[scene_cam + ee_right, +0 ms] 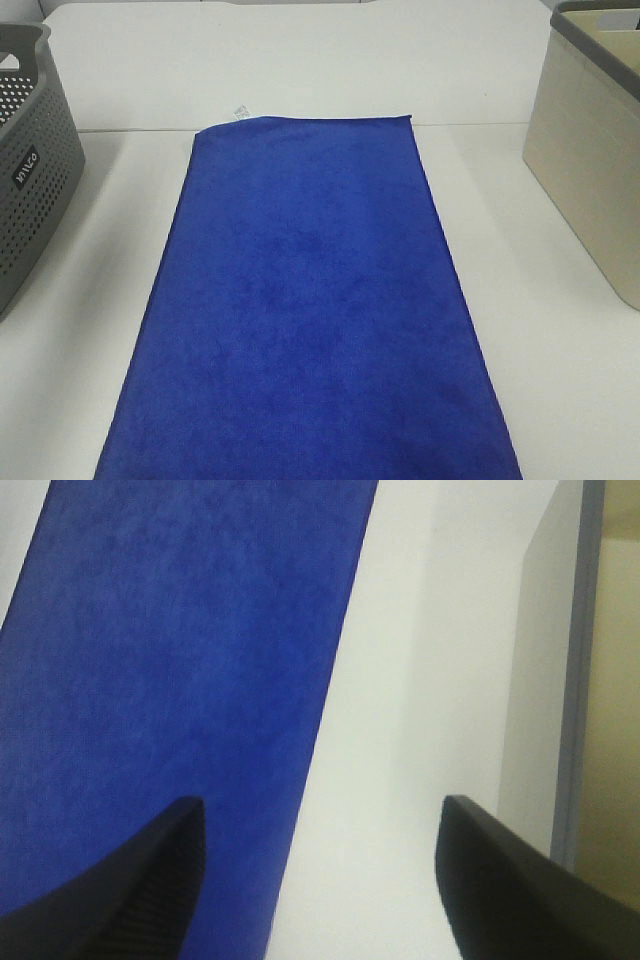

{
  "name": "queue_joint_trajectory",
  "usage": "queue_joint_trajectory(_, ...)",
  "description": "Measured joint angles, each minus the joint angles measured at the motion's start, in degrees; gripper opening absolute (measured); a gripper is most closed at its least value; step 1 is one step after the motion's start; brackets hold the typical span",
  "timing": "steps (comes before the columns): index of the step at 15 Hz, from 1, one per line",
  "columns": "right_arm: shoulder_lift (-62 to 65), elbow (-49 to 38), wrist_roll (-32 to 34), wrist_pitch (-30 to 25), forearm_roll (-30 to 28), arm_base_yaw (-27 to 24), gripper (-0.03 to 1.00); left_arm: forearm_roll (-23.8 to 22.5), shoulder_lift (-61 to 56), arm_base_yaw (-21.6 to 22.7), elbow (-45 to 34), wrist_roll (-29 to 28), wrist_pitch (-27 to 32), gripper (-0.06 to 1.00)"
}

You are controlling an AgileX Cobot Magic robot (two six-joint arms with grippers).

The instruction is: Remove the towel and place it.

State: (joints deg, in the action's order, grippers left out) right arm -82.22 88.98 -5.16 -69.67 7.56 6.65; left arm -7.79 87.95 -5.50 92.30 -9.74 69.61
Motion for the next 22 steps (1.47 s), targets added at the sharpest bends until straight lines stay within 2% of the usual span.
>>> queue_joint_trajectory(3,15.2,-16.0,0.1,-0.1,0.1,0.0,0.66,-0.9,-15.0,0.0,-12.5,0.0,0.1,0.62)
queue_joint_trajectory(6,29.0,-27.7,0.0,-0.1,-0.2,0.0,0.66,-1.4,-28.8,0.0,-24.3,-0.3,0.1,0.62)
queue_joint_trajectory(11,48.8,-37.1,-0.1,-0.2,-2.0,0.0,0.66,-1.9,-50.6,0.0,-39.6,-0.7,0.1,0.62)
queue_joint_trajectory(15,60.8,-42.5,0.0,-0.2,-2.1,0.0,0.66,-2.1,-66.0,0.0,-47.6,-0.7,-0.2,0.62)
queue_joint_trajectory(16,67.0,-45.6,0.0,-0.2,-2.1,0.0,0.66,-2.1,-74.1,0.0,-50.8,-0.7,-0.2,0.62)
queue_joint_trajectory(20,77.6,-52.9,0.0,-0.2,-2.1,0.0,0.66,-2.2,-87.1,0.0,-55.1,0.3,-0.2,0.62)
queue_joint_trajectory(22,82.1,-56.4,-0.2,-0.2,-2.1,0.0,0.66,-2.2,-88.2,0.0,-57.0,2.2,0.0,0.62)
